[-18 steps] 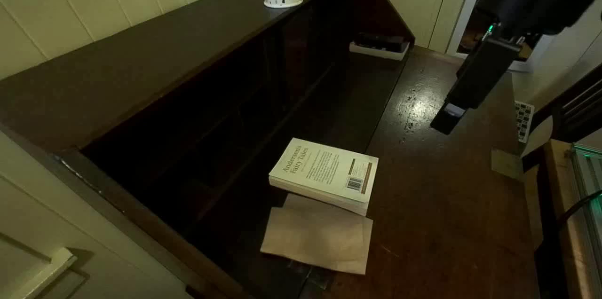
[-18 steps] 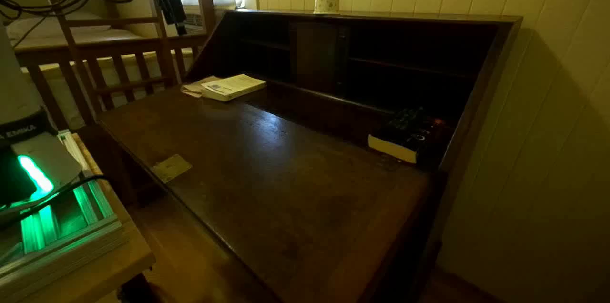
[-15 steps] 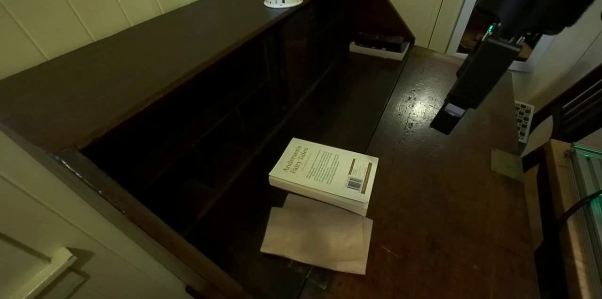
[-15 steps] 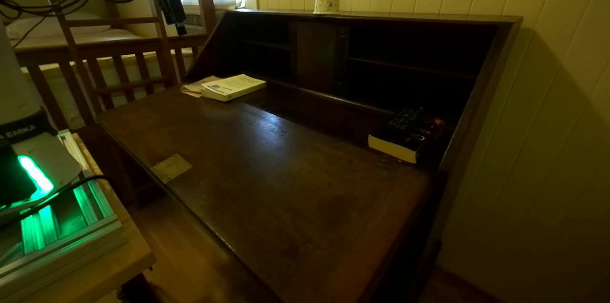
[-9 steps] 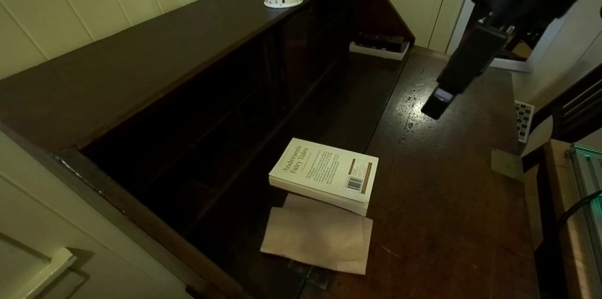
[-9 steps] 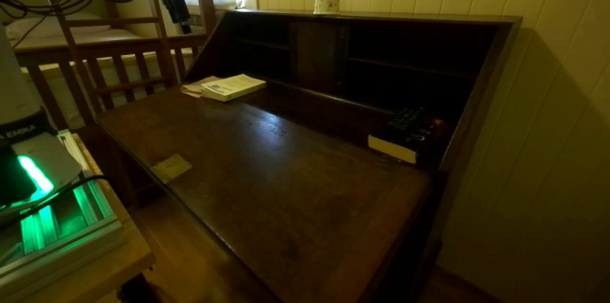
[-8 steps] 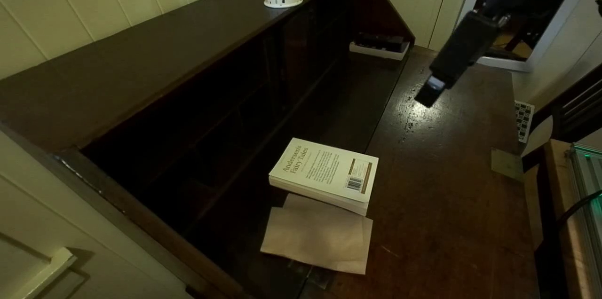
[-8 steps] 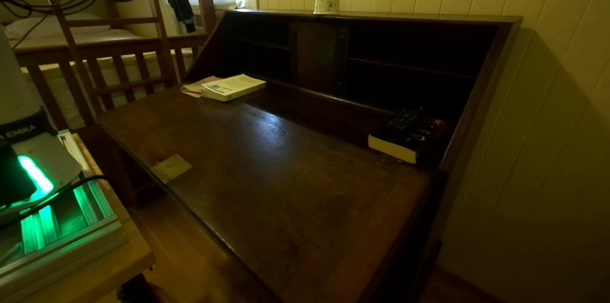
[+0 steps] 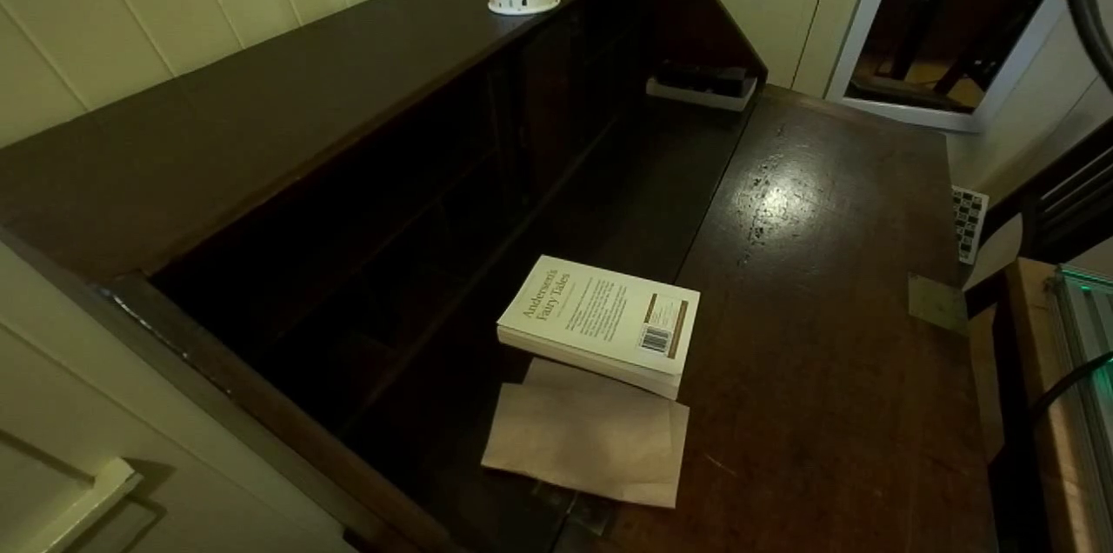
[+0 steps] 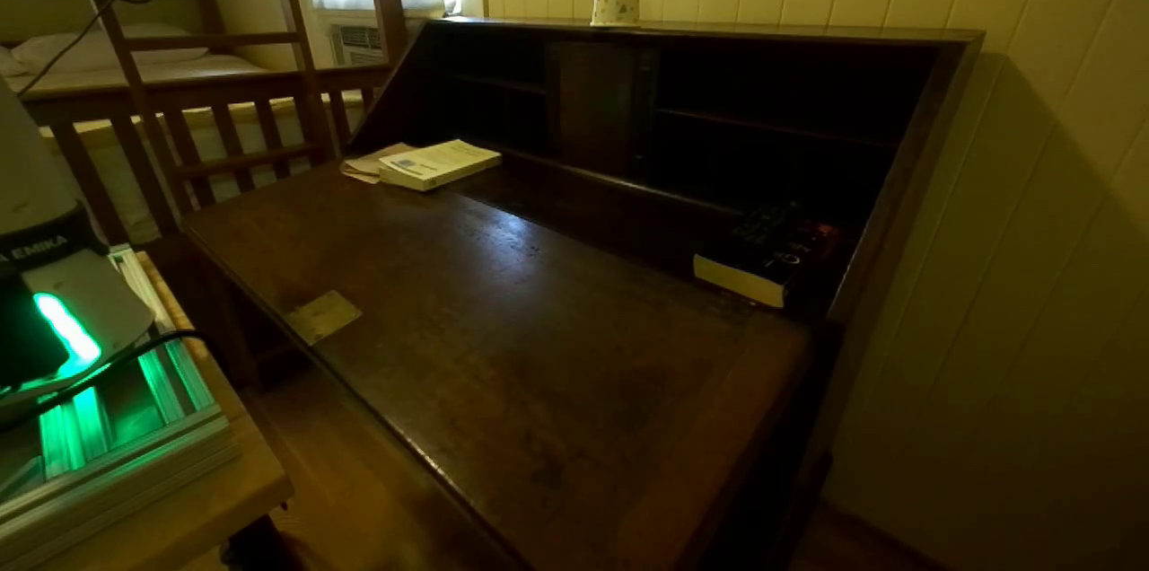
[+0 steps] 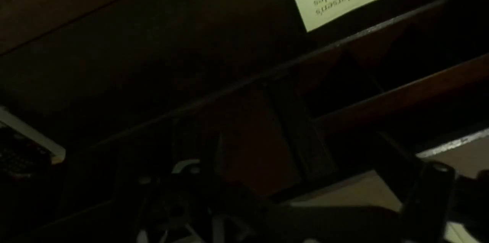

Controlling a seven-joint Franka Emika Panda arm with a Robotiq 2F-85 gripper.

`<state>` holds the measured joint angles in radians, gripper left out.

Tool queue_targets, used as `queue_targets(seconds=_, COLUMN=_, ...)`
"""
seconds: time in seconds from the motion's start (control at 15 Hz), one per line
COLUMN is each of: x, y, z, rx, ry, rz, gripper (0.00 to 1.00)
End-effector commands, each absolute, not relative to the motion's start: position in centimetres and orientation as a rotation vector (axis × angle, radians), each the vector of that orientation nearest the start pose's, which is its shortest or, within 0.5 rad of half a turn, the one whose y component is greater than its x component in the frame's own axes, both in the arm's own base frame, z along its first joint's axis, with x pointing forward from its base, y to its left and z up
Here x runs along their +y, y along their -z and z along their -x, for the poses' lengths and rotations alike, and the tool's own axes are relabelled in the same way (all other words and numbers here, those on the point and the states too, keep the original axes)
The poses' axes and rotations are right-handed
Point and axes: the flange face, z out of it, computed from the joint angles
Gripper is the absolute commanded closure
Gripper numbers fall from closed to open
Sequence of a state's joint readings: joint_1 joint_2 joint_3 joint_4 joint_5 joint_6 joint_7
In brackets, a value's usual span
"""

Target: Move the cup and pen to the bottom half of the desk, then place the pen on it

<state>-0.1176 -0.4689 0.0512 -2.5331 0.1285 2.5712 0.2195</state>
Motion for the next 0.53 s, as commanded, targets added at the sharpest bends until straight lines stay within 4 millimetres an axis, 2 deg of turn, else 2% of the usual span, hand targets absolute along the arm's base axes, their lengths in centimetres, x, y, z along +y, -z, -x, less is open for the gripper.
queue_targets(seconds=0.0, x=-3.7, y=-51.5, z=-48.7, rx=0.537, ry=0.855, rz=2.882, gripper=0.00)
queue_targets(seconds=0.2, x=-3.3, y=-52.8, z=-51.7, rx=0.495, ry=0.902, rz=2.860, gripper=0.00)
queue_targets(seconds=0.47, x=-4.0, y=-53.6, z=-55.1, rx=0.505, ry=0.933, rz=2.883, gripper=0.00)
